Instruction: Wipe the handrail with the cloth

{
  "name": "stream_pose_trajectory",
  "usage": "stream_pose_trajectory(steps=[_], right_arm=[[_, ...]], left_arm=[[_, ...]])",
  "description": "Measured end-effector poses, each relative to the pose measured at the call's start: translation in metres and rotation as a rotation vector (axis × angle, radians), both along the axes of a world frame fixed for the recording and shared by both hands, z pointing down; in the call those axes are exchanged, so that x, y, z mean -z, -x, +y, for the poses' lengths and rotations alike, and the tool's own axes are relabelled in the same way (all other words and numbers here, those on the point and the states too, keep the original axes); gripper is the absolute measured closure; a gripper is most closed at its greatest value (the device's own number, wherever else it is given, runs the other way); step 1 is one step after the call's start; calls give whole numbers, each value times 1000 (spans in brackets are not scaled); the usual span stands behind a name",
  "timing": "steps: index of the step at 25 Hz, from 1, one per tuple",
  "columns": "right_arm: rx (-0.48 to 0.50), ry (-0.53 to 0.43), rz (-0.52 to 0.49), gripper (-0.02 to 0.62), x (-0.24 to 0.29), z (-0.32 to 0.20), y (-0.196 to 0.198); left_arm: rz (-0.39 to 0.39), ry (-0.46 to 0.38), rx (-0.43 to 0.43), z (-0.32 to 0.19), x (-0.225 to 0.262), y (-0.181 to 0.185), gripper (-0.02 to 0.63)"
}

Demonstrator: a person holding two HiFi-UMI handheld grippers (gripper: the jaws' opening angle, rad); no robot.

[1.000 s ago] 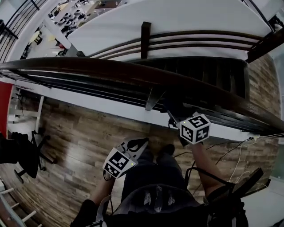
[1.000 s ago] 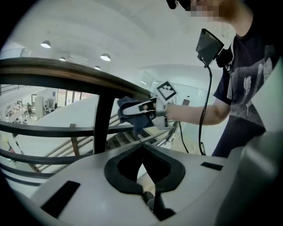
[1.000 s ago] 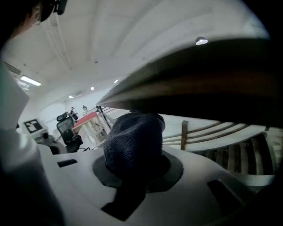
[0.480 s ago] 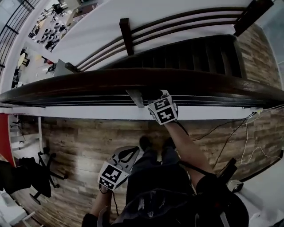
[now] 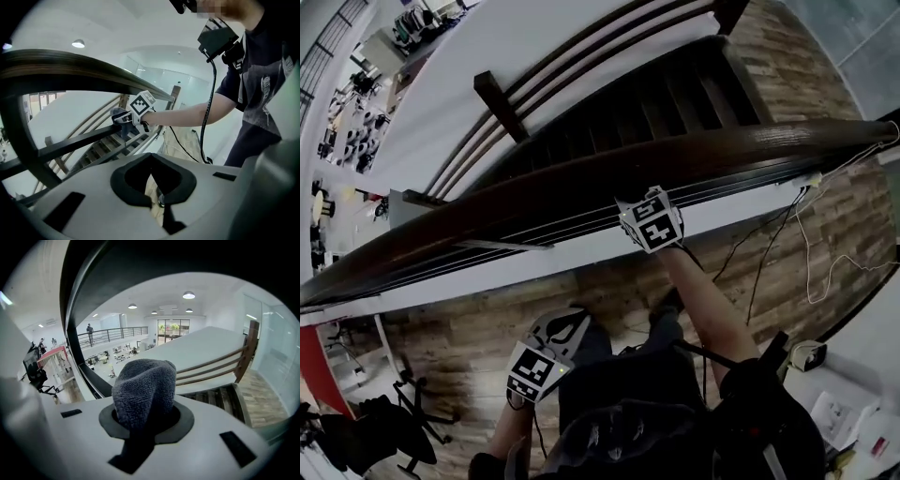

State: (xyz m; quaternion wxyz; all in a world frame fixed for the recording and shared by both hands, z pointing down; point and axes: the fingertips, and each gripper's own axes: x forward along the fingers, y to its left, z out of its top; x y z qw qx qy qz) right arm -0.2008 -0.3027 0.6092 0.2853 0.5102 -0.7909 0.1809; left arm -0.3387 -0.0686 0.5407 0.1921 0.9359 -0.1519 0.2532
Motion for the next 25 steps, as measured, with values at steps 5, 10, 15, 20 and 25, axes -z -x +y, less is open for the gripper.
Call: stream_pose_trajectory(steps=[5, 10, 15, 20, 25], right_arm=[[-60, -25, 7, 529, 9, 1, -150], [-95, -15, 49, 529, 8, 18, -310], [-267, 0, 42, 529, 6, 25, -464], [-426, -34, 72, 529, 13, 33, -600], [-492, -18, 109, 529, 16, 50, -708]], left_arm=[[-12, -32, -60, -16, 15, -135, 600], [20, -12, -95, -9, 13, -267, 600], [89, 33, -254, -8, 7, -384, 600], [112, -9, -442, -25, -4, -491, 600], [98, -21, -522, -29, 16, -578, 600]])
